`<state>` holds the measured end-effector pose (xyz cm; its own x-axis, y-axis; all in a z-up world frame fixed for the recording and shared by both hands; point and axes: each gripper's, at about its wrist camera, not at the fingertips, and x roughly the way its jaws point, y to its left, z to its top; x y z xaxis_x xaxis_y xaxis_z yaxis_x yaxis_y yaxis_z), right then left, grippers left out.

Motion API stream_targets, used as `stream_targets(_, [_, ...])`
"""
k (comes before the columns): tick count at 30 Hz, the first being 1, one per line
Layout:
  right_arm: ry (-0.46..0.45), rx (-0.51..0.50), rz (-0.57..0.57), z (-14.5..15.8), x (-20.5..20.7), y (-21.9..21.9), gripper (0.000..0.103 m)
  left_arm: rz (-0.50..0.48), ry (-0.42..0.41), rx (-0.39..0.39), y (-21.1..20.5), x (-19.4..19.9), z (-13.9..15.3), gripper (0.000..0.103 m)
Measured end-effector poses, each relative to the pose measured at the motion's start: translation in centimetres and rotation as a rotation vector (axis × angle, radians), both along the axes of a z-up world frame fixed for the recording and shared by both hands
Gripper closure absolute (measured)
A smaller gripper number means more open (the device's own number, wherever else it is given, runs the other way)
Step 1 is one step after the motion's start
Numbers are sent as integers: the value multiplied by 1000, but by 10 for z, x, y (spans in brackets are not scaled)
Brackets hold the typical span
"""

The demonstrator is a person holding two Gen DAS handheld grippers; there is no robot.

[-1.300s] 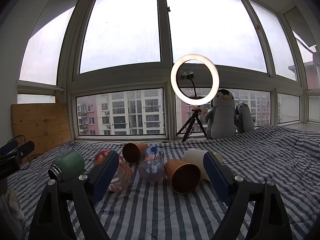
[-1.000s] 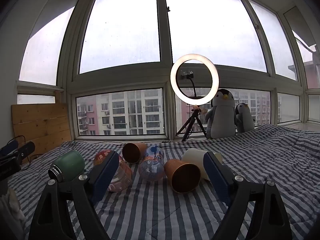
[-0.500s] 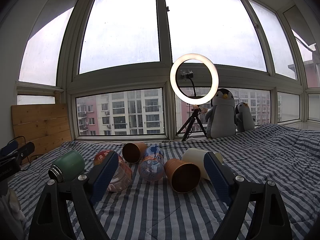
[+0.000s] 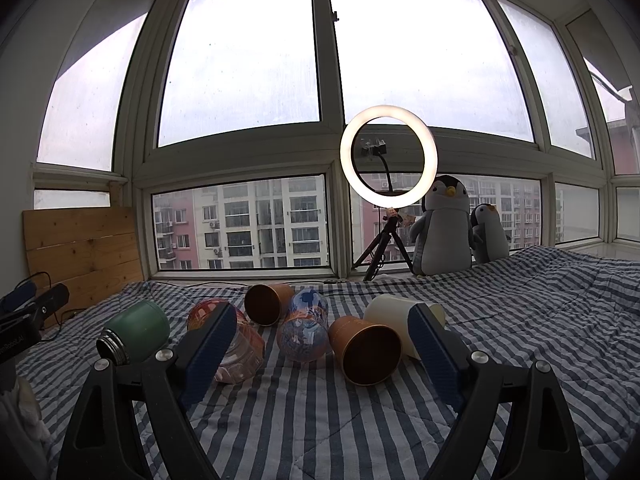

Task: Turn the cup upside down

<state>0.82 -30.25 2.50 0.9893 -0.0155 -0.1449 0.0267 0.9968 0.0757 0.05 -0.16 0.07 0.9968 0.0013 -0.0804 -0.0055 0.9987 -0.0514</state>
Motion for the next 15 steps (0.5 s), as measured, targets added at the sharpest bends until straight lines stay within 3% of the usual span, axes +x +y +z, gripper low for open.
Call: stream_targets(15, [-6, 3, -3, -1, -1, -1, 18, 0, 1, 1, 0, 0, 0, 1])
